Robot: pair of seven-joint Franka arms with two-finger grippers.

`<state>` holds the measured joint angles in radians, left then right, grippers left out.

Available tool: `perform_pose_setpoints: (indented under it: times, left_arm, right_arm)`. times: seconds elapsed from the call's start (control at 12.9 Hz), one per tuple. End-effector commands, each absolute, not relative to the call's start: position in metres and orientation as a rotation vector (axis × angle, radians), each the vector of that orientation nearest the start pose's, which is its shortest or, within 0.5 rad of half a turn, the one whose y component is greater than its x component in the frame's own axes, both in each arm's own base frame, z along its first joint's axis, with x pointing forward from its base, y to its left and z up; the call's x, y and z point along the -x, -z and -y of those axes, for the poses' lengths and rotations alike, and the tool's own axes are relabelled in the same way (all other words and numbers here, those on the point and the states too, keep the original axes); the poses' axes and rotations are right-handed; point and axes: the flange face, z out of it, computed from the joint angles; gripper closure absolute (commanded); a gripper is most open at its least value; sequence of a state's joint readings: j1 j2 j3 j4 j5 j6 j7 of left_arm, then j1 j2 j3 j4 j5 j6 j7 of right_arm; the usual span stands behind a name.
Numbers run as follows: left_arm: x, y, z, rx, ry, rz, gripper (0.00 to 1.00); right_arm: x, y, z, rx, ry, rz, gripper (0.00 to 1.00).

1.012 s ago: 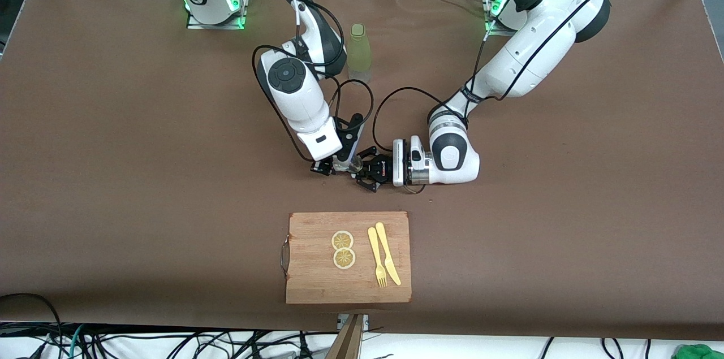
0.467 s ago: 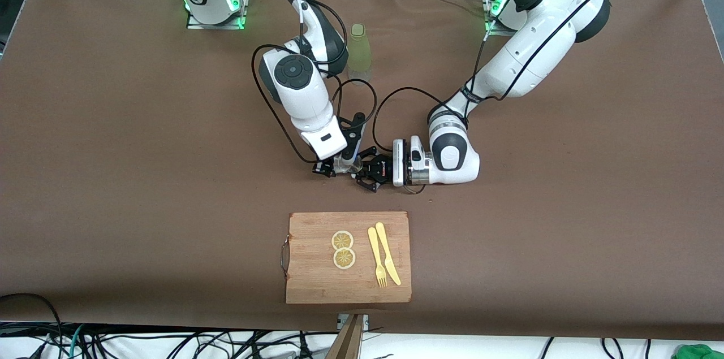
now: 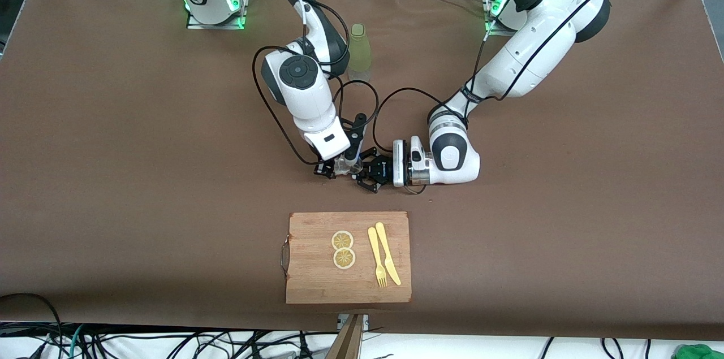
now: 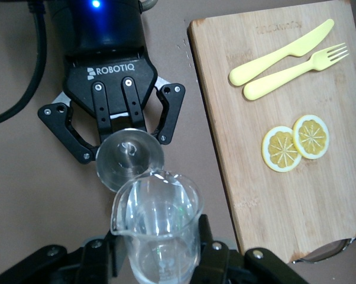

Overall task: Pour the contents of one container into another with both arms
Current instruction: 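Tilt the beaker with the right gripper, pouring into the held jigger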

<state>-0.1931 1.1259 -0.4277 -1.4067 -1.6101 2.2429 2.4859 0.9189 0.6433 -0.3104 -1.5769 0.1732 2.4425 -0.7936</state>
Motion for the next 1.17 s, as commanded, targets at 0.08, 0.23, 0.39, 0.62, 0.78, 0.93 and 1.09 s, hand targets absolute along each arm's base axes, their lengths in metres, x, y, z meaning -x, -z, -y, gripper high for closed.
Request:
perform_pose_setpoints:
  times: [0.08,0.23,0.39,0.62,0.78,0.93,1.09]
  left_arm:
    - [-0.599,-0.074,0.395,-1.383,-1.154,1.223,1.00]
    - [-0.599,-0.074,0.395,-1.383,-1.154,1.223,1.00]
    - [-0.599,-0.074,0.395,-1.383,-1.154,1.223,1.00]
    - [-0.600,-0.075,0.395,-1.382,-1.155,1.223,1.00]
    - [-0.600,-0.075,0.395,-1.382,-1.155,1.223,1.00]
    - [-0.600,-0.074,0.394,-1.384,-1.155,1.222,1.00]
    - [-0.600,-0.075,0.394,-1.383,-1.156,1.222,1.00]
  right_arm:
    - [-0.574,-0.310,-0.450,2.489,0.415,2.024,0.80]
    - [-0.574,-0.311,-0.450,2.490,0.417,2.013,0.80]
    - [-0.580,-0.313,-0.442,2.499,0.421,1.987,0.80]
    - [-0.589,-0.315,-0.429,2.522,0.419,1.811,0.80]
    - [-0.591,-0.316,-0.423,2.524,0.394,1.740,0.80]
    - [-0.596,-0.316,-0.411,2.524,0.347,1.592,0.80]
    - [-0.608,-0.322,-0.387,2.507,0.314,1.418,0.80]
